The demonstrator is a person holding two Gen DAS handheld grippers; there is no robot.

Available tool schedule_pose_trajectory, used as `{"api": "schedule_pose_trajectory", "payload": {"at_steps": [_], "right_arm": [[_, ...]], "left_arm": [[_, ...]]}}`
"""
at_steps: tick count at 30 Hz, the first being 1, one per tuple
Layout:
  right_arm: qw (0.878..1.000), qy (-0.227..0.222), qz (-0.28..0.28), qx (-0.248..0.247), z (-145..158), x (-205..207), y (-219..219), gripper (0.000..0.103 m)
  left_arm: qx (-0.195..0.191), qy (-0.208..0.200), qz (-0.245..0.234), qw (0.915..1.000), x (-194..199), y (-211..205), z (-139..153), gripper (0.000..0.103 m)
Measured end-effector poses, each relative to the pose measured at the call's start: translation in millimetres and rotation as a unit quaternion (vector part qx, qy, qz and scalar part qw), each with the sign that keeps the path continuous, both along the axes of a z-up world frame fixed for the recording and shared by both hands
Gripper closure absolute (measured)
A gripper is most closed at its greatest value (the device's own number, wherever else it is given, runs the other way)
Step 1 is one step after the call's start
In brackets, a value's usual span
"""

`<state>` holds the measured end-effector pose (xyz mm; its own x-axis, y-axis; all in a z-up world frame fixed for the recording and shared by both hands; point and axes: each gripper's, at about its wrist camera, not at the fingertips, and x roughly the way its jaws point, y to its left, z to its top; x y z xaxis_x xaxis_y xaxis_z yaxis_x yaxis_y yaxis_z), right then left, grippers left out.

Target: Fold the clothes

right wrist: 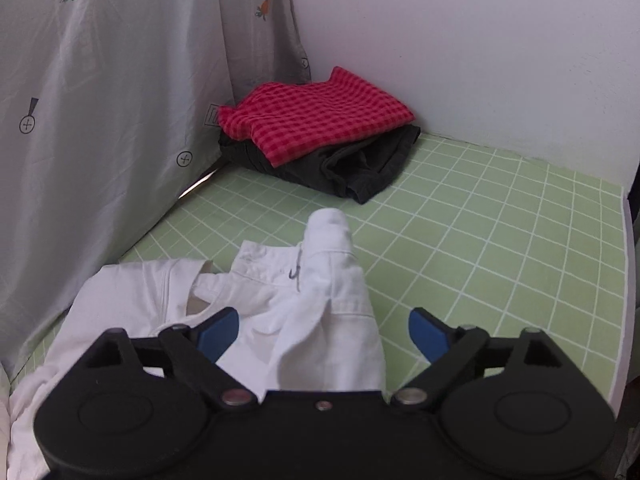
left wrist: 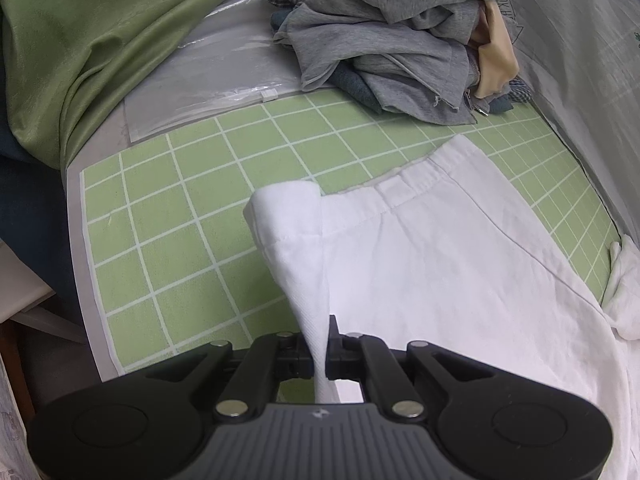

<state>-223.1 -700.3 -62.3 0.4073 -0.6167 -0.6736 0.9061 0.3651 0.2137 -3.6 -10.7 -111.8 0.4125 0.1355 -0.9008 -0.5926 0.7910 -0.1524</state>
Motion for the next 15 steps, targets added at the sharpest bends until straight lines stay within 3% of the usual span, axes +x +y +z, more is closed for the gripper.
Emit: {"api": "schedule_pose_trajectory", "payload": {"at_steps": [3, 4, 6, 7, 8, 15], "right_arm": [[0.999, 0.039, 0.017, 0.019, -17, 15, -17, 0.006], [0.998, 0.053, 0.011, 0.025, -24, 19, -23, 0.012], [0.997, 0.066, 0.002, 0.039, -33, 19, -32, 0.042], [0.996, 0.075, 0.004, 0.046, -36, 19, -36, 0.077], [0.996, 0.084, 0.007, 0.043, -36, 17, -37, 0.083], [0.994, 0.113, 0.007, -0.005, -25, -44, -30, 0.089]], "left_arm": [[-0.001, -0.002, -0.004, 1.0, -2, -1, 0, 0.099], [-0.004, -0.004, -0.004, 1.0, -2, -1, 0, 0.099], [-0.009, -0.011, -0.008, 0.9999, -3, 0, 3, 0.099], [-0.009, -0.014, -0.013, 0.9998, -3, -1, 4, 0.1], [-0.004, -0.017, -0.021, 0.9996, -2, -3, 7, 0.1], [0.027, -0.024, -0.055, 0.9979, -10, -6, 17, 0.1]]}}
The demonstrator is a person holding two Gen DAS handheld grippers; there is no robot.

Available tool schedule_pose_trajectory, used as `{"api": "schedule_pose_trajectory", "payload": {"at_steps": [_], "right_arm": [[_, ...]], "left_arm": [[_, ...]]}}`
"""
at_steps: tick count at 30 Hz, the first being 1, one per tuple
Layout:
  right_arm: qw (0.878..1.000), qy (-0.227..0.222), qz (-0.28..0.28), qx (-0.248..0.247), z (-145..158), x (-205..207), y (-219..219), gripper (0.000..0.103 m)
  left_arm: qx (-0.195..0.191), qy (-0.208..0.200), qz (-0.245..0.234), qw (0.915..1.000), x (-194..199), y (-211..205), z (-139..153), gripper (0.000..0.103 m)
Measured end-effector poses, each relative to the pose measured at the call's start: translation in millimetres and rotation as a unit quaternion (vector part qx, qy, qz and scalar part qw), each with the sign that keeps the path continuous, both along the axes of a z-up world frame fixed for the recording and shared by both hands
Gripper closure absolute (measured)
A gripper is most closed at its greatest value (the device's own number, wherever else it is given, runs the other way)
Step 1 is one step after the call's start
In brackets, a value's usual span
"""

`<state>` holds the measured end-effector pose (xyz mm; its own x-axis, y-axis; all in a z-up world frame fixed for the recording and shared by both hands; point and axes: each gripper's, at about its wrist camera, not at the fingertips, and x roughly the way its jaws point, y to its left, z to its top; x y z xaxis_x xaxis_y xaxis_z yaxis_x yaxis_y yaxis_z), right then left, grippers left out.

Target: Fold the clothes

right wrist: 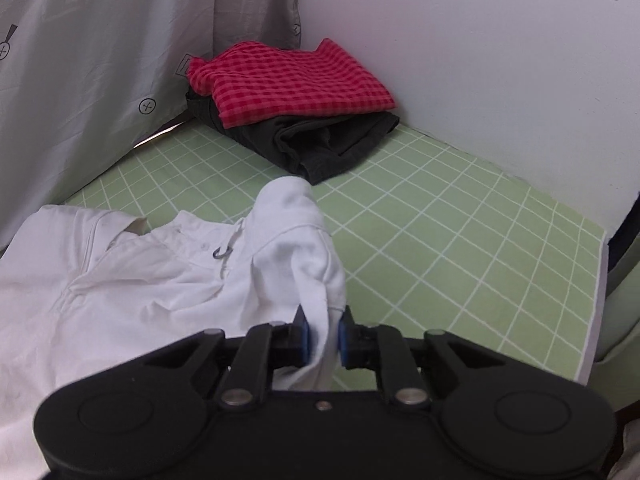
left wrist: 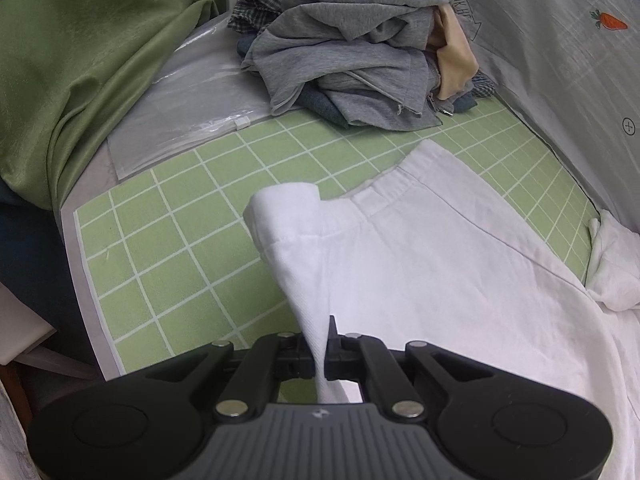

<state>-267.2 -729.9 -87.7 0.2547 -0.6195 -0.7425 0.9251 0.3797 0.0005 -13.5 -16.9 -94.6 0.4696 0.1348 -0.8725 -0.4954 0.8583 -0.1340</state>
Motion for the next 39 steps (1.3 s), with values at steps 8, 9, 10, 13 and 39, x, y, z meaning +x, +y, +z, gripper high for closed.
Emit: {"api": "schedule_pose_trajectory", "payload": {"at_steps": [8, 9, 10, 13, 39], "right_arm": [[0.995, 0.087, -0.049, 0.019, -30, -75, 17, 0.086], [0.995, 0.092, -0.043, 0.017, -30, -77, 19, 0.086], [0.994, 0.098, -0.035, 0.013, -29, -78, 21, 0.082], [0.993, 0.113, -0.012, -0.023, -14, -69, 30, 0.05], [0.998, 0.018, 0.04, -0.036, 3, 88, 35, 0.004]], "left_arm": [[0.014, 0.04, -0.018, 0.9989, -35, 3, -21, 0.099], [0.017, 0.043, -0.028, 0.9986, -36, 2, -21, 0.097], [0.021, 0.045, -0.037, 0.9981, -37, 1, -21, 0.094], [0.029, 0.046, -0.064, 0.9965, -34, -4, -13, 0.071], [0.099, -0.036, -0.278, 0.9548, 126, -209, 42, 0.019]]}}
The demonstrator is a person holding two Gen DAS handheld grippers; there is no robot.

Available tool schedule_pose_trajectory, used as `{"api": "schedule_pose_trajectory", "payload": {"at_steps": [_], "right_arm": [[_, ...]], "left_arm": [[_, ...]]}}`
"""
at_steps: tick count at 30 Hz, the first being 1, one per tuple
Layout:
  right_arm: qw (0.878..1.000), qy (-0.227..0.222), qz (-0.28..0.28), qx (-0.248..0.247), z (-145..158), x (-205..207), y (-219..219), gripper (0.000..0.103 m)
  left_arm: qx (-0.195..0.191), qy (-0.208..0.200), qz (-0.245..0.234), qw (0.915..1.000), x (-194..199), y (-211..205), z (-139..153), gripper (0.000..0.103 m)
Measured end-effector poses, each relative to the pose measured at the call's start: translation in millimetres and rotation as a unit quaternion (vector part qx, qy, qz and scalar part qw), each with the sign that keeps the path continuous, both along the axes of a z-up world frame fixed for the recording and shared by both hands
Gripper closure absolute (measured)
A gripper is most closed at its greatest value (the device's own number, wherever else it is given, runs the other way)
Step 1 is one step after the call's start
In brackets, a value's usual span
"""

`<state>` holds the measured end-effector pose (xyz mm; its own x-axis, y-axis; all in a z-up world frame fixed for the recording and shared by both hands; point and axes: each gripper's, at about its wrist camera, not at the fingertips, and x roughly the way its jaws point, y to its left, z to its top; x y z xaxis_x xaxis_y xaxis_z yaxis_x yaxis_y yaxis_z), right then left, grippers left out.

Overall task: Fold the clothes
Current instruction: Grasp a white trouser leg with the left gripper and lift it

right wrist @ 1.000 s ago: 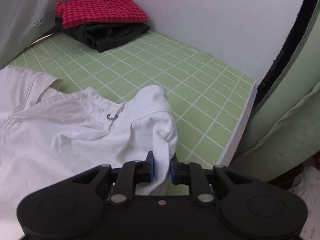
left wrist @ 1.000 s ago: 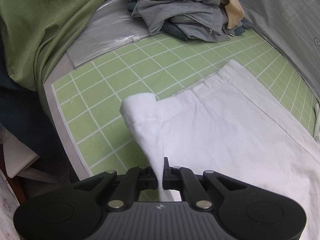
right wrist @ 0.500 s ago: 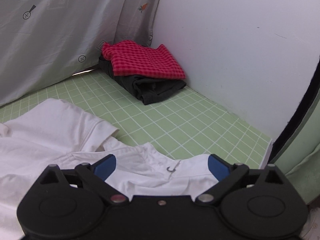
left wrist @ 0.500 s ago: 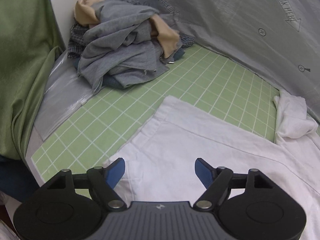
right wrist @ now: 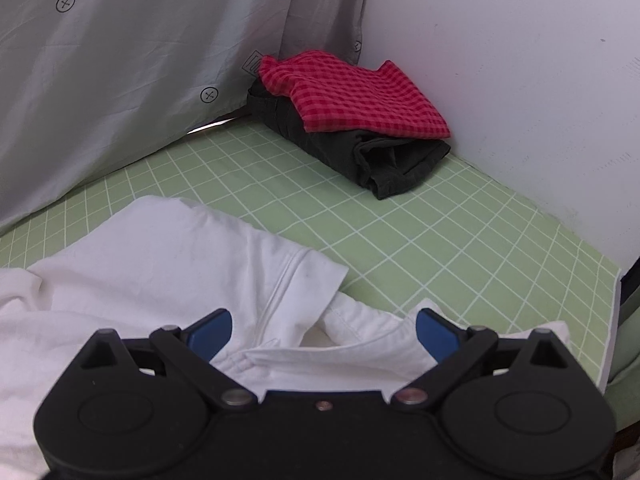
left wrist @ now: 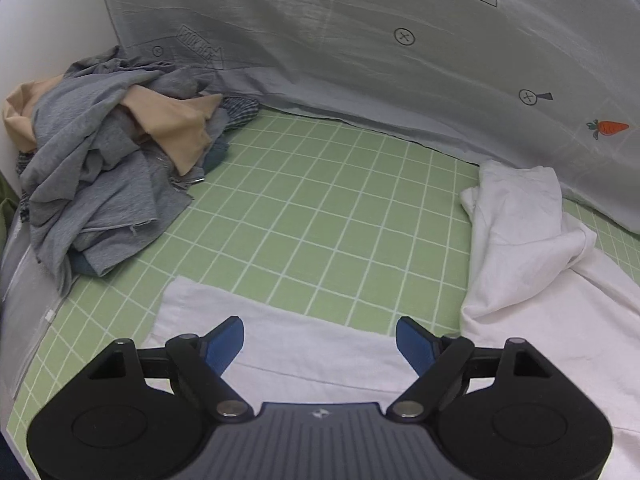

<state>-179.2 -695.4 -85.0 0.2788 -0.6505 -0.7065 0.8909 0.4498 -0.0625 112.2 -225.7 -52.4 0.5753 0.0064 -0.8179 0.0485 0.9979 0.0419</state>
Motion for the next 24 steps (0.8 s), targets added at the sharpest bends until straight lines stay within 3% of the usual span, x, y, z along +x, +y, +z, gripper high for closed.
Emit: {"api": "schedule_pose_trajectory", "payload": {"at_steps": [4, 10, 12, 14, 15, 16, 19, 22, 24], "right_arm": [[1.0, 0.011, -0.017, 0.015, -5, 23, -19, 0.003], [0.999, 0.032, -0.017, 0.031, -22, 48, -31, 0.003], [0.999, 0.035, -0.016, 0.035, -25, 51, -30, 0.003], [0.998, 0.041, -0.013, 0.034, -28, 53, -29, 0.003], [0.998, 0.045, -0.011, 0.033, -29, 54, -28, 0.003], [0.998, 0.048, -0.011, 0.033, -30, 55, -27, 0.003], [0.998, 0.054, -0.011, 0.036, -32, 56, -24, 0.003], [0.997, 0.061, -0.006, 0.039, -34, 57, -19, 0.003], [0.997, 0.065, -0.003, 0.041, -36, 58, -16, 0.003]], "left_arm": [[0.007, 0.004, -0.06, 0.9982, 31, -56, -10, 0.019], [0.019, 0.043, -0.159, 0.9862, 65, -122, -48, 0.019], [0.015, 0.052, -0.172, 0.9837, 71, -134, -59, 0.028], [0.011, 0.059, -0.181, 0.9816, 76, -141, -66, 0.061], [0.005, 0.062, -0.183, 0.9812, 78, -141, -67, 0.07], [-0.004, 0.062, -0.178, 0.9821, 78, -138, -66, 0.087], [-0.039, 0.044, -0.145, 0.9877, 75, -118, -58, 0.095], [-0.062, 0.025, -0.072, 0.9951, 74, -85, -50, 0.097], [-0.073, 0.038, -0.042, 0.9957, 77, -68, -52, 0.097]]}}
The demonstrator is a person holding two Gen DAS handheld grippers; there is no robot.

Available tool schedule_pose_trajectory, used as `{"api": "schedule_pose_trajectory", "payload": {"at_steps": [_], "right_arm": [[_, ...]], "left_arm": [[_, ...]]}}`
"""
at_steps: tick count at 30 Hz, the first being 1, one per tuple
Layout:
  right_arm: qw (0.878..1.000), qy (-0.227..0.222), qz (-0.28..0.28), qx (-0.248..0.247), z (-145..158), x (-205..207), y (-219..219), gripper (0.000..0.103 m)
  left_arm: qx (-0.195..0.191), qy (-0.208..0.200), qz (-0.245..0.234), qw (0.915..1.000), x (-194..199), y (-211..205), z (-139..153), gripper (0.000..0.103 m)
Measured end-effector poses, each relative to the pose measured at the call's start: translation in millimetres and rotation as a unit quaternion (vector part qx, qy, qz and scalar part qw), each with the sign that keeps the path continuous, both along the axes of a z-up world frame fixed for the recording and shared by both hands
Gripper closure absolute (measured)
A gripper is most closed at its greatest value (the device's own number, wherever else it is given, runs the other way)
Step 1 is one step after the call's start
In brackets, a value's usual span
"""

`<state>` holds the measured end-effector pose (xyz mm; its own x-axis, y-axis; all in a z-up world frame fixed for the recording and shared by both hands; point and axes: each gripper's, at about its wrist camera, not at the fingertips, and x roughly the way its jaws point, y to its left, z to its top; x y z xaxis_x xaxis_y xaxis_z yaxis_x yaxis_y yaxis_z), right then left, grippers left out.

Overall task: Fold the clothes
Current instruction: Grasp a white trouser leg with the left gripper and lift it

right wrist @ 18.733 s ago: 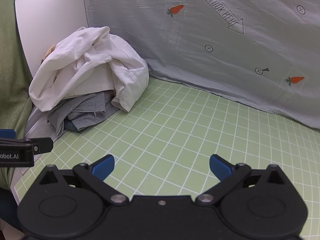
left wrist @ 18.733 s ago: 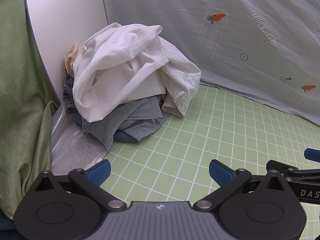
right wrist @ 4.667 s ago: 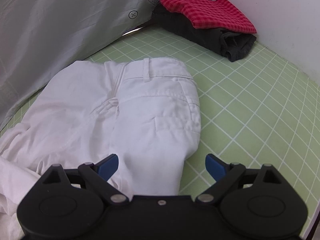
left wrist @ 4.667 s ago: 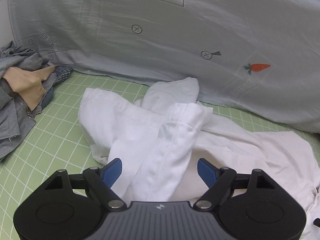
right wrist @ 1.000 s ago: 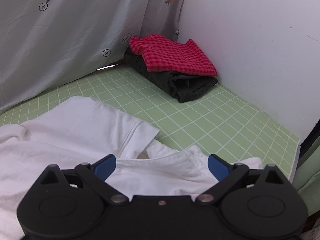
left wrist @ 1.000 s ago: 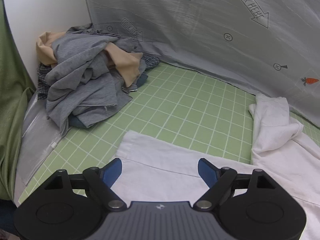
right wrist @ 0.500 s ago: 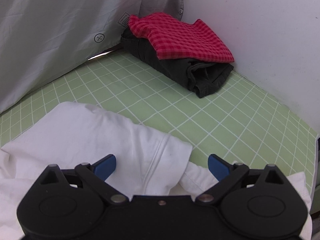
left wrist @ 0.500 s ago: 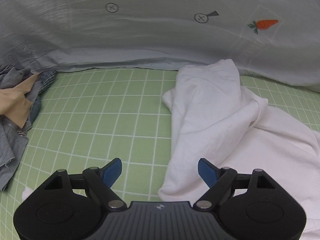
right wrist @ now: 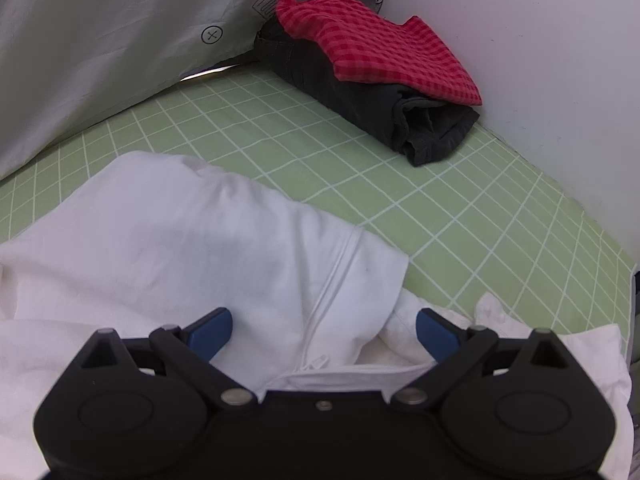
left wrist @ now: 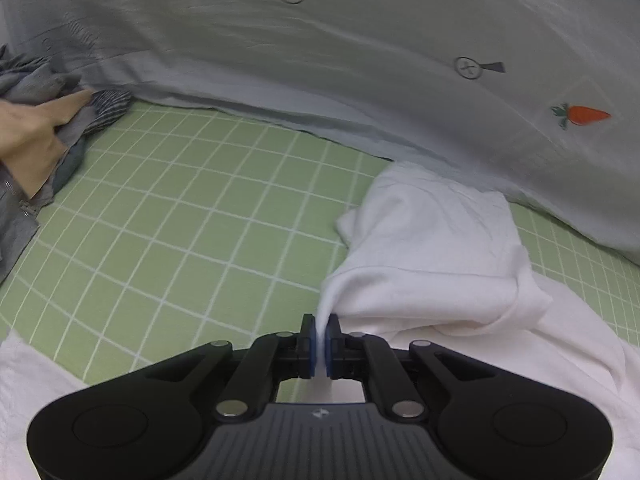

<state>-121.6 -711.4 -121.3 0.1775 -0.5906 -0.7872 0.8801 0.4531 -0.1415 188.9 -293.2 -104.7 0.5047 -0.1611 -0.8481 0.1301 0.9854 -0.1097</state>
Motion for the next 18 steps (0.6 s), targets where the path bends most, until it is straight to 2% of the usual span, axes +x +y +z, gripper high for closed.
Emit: {"api": "schedule_pose_trajectory", "payload": {"at_steps": [2, 6, 10, 14, 18], "right_arm": [[1.0, 0.0, 0.002, 0.004, -2, 1, 2, 0.003], [1.0, -0.004, 0.007, 0.006, 1, 4, 3, 0.003], [1.0, -0.012, 0.002, 0.011, 3, 4, 0, 0.003], [1.0, -0.01, 0.001, 0.017, -1, 5, -4, 0.003], [1.0, -0.013, -0.006, 0.026, -4, 5, -7, 0.003]], "left_arm": [[-0.009, 0.015, 0.01, 0.9998, 2, 11, -1, 0.093], [0.024, -0.019, -0.028, 0.9992, -5, -3, 19, 0.081], [0.018, -0.047, -0.081, 0.9954, -10, -31, 42, 0.047], [0.01, -0.058, -0.155, 0.9861, -11, -68, 42, 0.039], [0.038, -0.042, -0.219, 0.9742, -12, -111, 19, 0.038]]}}
